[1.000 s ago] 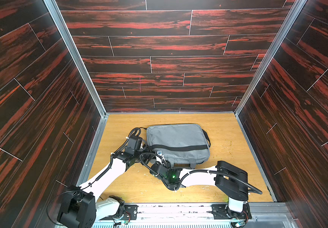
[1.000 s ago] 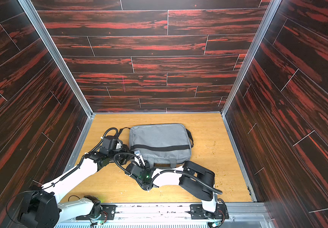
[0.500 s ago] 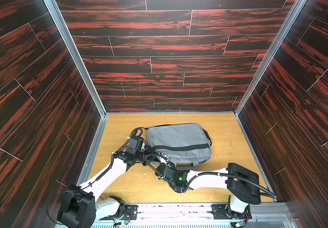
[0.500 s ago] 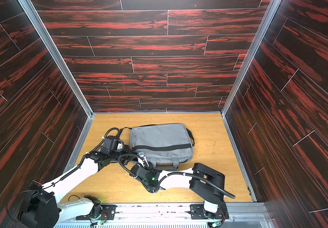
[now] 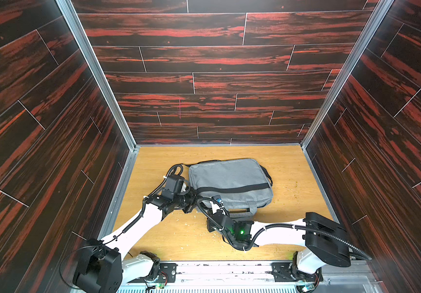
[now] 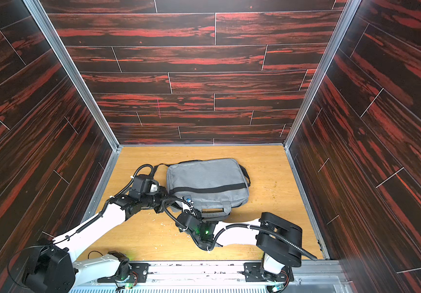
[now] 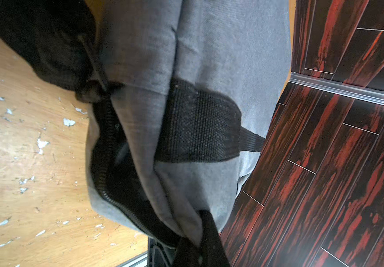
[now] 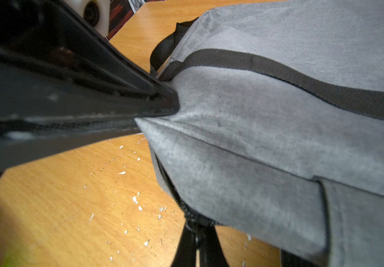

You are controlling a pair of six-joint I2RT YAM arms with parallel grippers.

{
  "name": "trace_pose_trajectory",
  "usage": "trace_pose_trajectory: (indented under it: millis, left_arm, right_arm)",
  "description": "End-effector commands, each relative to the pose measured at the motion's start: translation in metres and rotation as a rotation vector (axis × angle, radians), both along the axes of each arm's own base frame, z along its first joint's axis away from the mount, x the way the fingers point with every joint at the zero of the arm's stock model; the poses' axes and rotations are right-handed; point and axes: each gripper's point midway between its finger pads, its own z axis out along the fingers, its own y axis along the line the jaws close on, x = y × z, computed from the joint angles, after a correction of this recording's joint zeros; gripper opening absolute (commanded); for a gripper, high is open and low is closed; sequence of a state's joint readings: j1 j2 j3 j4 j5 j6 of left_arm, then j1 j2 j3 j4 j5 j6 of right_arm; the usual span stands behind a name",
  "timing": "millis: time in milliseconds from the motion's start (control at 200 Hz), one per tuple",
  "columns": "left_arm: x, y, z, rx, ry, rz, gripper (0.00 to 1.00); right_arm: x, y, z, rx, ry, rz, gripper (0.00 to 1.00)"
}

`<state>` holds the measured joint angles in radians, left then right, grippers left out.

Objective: Open the zippered laptop bag and take out the laptop
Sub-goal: Unzip the zipper on the zippered laptop bag.

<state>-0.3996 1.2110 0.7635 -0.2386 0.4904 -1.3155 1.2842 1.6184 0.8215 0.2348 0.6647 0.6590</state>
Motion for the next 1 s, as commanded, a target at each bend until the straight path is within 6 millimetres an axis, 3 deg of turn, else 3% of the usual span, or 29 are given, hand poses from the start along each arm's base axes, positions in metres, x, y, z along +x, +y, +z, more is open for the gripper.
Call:
trace_pose_trajectory:
  millis: [0, 336, 601, 997]
  left_arm:
    - [0.009, 0.002, 0.026, -0.01, -0.1, 0.014, 0.0]
    - [0.01, 0.002, 0.029, -0.015, -0.111, 0.015, 0.0]
    - [0.009, 0.003, 0.03, -0.009, -0.115, 0.007, 0.0]
    - [0.01, 0.004, 0.033, 0.001, -0.127, 0.009, 0.0]
  right_arm:
    - [-0.001, -0.003, 0.027, 0.042, -0.022, -0.005, 0.0]
    - [-0.009, -0.014, 0.019, -0.041, 0.008, 0.035, 0.0]
    - [-0.012, -0.041, 0.018, -0.1, 0.033, 0.007, 0.0]
    - [-0.01, -0.09, 0.001, -0.175, 0.109, -0.03, 0.0]
